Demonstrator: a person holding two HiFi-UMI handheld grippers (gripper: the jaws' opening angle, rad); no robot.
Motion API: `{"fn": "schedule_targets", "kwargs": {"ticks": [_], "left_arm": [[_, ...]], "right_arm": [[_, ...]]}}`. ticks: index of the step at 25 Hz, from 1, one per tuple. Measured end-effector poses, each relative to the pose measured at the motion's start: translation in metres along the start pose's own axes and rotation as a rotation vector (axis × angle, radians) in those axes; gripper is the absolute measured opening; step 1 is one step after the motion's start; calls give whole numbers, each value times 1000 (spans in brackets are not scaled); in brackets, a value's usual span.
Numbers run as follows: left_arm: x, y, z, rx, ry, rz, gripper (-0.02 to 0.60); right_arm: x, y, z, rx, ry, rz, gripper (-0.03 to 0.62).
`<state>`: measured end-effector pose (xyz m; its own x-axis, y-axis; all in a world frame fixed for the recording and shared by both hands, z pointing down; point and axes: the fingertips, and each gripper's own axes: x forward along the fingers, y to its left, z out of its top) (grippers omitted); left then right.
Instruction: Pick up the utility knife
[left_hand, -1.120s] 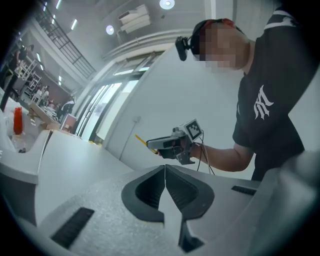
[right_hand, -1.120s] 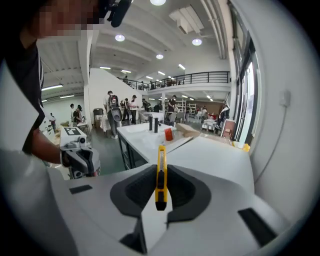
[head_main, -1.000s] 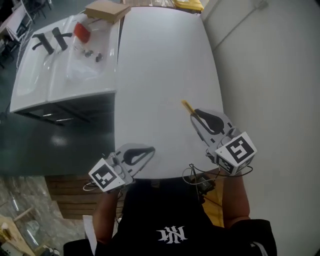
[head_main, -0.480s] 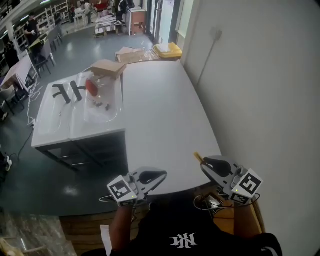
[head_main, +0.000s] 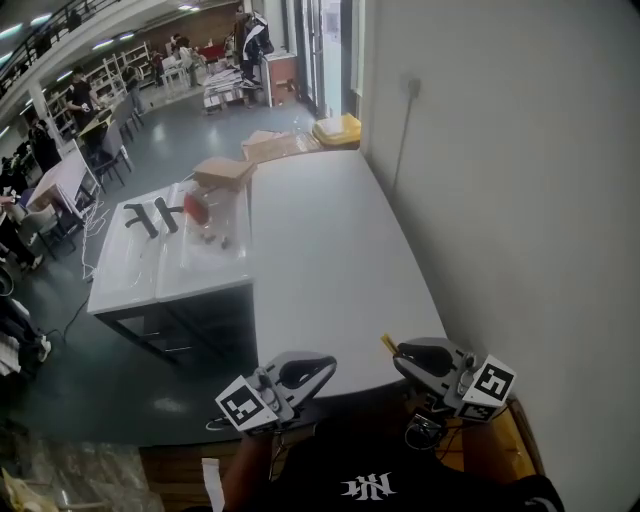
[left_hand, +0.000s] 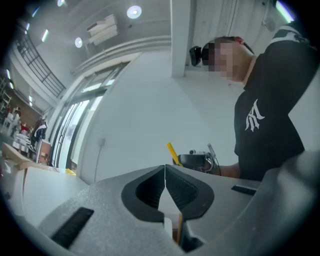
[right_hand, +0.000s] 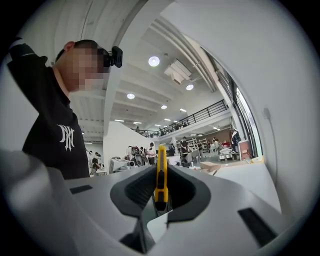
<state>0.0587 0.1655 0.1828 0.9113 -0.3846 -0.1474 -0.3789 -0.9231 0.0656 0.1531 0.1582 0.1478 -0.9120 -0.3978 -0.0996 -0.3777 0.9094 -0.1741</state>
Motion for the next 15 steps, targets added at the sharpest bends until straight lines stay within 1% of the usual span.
{"fn": "schedule_targets", "kwargs": {"ticks": [3,5,7,9,12,13,15], "left_arm": [[16,-19,12,40,-13,48,9],[19,-29,7,57,13,53,10],[22,-37,-8,63,60,38,8],[26,-42,-19,35,86,19,6],[32,-49,-17,-36,67,-15,5],[33,-52,-16,-39,71,-19,5],[34,-58,-18,-20,101,-12,5]], "right_arm": [[-24,-1,-4,19,-28,25,54],[-35,-4,-20,26,-21,39,54],[-40,-7,-34,26,-20,48,54],[-42,-9,-40,25,-23,55,54],[-45,-7,-36,29,-32,87,54],[-46,-6,-34,32,-39,98,54],[-46,-6,-30,45,-71,112,54]]}}
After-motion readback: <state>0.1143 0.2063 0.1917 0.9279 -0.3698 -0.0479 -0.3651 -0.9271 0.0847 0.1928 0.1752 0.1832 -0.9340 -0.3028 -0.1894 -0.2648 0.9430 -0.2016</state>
